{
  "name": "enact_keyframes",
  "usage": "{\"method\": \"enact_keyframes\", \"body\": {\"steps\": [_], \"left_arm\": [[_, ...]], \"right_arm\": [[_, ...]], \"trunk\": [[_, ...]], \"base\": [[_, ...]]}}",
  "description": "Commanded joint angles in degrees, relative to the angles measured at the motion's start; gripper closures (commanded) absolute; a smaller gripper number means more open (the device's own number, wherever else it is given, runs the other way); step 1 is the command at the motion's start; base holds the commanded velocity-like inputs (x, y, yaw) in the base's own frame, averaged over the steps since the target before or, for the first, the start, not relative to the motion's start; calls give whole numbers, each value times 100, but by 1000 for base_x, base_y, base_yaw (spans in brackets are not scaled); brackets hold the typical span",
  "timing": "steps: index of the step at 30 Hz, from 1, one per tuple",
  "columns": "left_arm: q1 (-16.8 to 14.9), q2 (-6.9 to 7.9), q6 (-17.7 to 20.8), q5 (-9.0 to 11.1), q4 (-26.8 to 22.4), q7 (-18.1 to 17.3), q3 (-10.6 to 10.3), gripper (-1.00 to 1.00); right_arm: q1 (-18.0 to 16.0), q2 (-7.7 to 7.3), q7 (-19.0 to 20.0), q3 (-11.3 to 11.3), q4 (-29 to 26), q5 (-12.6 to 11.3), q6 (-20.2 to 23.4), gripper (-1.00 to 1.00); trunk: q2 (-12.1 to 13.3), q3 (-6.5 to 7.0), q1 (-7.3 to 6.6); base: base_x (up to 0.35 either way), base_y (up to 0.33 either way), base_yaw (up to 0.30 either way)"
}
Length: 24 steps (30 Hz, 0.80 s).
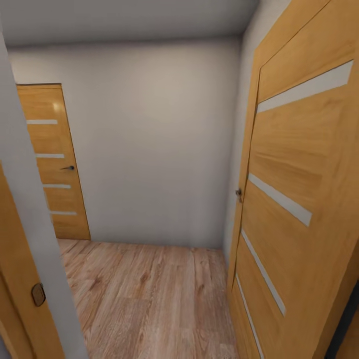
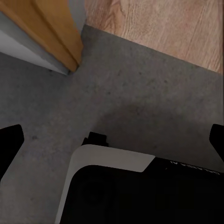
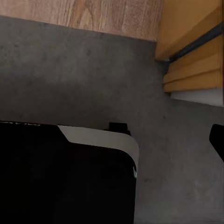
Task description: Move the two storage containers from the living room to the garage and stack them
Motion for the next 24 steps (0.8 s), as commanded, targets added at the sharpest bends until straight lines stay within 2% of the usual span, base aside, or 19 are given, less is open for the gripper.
{"method": "enact_keyframes", "body": {"steps": [1,7,24], "left_arm": [[-3,1,-15,44,1,6,-49,-100],[-3,1,-15,44,1,6,-49,-100],[-3,1,-15,44,1,14,-49,-100]], "right_arm": [[-8,5,2,51,17,-48,-27,-100],[-8,5,6,92,17,-39,-23,-100],[-8,-8,10,130,17,-21,6,-100]], "trunk": [[-6,-8,1],[-6,-8,1],[-6,-8,1]], "base": [[0,2,-192],[0,1,-69],[0,0,-4]]}}
